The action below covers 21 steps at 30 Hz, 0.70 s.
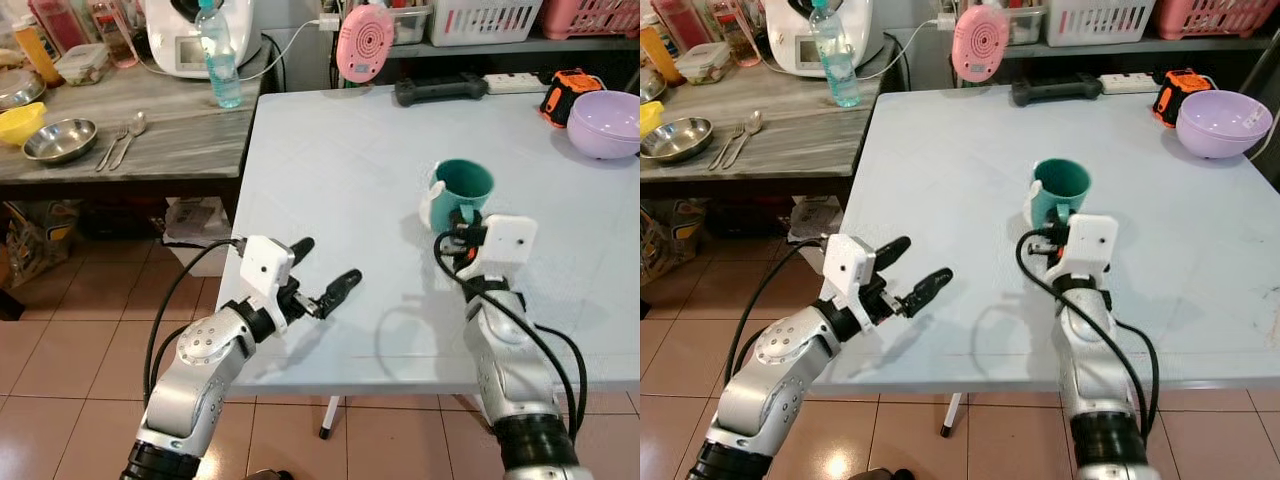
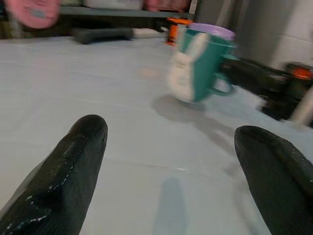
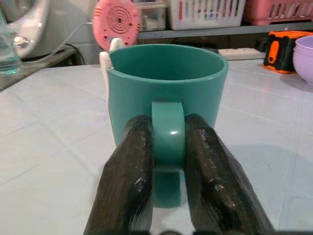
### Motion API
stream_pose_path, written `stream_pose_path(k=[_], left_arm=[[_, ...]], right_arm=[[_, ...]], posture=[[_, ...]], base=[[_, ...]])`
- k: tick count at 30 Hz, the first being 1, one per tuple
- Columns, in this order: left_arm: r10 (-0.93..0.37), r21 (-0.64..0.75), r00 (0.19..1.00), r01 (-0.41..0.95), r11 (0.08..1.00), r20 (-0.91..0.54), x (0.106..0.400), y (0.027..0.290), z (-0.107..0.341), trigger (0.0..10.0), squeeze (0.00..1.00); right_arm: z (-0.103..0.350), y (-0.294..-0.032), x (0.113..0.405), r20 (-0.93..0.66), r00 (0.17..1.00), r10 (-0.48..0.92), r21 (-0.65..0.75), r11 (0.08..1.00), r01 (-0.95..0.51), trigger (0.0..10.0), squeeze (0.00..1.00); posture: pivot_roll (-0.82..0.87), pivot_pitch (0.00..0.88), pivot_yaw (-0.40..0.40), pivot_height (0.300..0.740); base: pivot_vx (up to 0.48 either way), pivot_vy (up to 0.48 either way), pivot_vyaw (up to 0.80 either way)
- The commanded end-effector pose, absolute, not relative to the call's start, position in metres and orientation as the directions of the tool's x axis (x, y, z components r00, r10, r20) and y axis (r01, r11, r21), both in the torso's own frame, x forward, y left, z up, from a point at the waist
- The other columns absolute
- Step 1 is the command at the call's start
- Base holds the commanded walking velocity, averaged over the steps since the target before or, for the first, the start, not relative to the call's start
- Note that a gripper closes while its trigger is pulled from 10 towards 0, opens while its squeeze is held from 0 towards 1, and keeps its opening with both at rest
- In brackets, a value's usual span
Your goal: Setting the table
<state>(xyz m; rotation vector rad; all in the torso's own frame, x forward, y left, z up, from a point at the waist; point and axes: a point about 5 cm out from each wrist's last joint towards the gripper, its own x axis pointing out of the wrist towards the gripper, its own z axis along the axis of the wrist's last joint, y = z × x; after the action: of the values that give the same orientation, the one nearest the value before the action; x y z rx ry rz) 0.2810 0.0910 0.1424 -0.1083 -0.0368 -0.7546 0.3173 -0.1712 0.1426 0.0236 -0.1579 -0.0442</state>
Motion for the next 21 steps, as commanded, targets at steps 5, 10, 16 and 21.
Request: stream_pose_path(k=[5,10,16,21], left_arm=[[-0.475,-0.039,0.877,0.478,0.878,0.073,0.294,0.120,0.142,10.0,0.00],[-0.315,0.007,0.948,0.315,0.949,0.037,0.305,0.139,0.138,10.0,0.00],[-0.240,-0.040,0.969,0.242,0.969,0.049,0.310,0.151,0.140,10.0,0.00],[-0.230,-0.042,0.972,0.233,0.972,0.054,0.311,0.148,0.140,10.0,0.00]], right_arm=[[0.148,-0.169,0.294,0.160,0.987,-0.033,0.017,0.999,0.031,10.0,0.00],[0.157,-0.195,0.282,0.158,0.982,-0.107,0.005,0.994,0.108,10.0,0.00],[0.157,-0.210,0.270,0.131,0.981,-0.141,-0.032,0.989,0.146,10.0,0.00],[0.155,-0.212,0.266,0.104,0.982,-0.158,-0.035,0.986,0.162,10.0,0.00]], posture=[[-0.02,0.006,0.080,0.740],[-0.02,0.004,0.087,0.740],[-0.02,0.006,0.079,0.740],[-0.03,0.009,0.077,0.740]], base=[[0.000,0.000,0.00],[0.000,0.000,0.00],[0.000,0.000,0.00],[0.000,0.000,0.00]])
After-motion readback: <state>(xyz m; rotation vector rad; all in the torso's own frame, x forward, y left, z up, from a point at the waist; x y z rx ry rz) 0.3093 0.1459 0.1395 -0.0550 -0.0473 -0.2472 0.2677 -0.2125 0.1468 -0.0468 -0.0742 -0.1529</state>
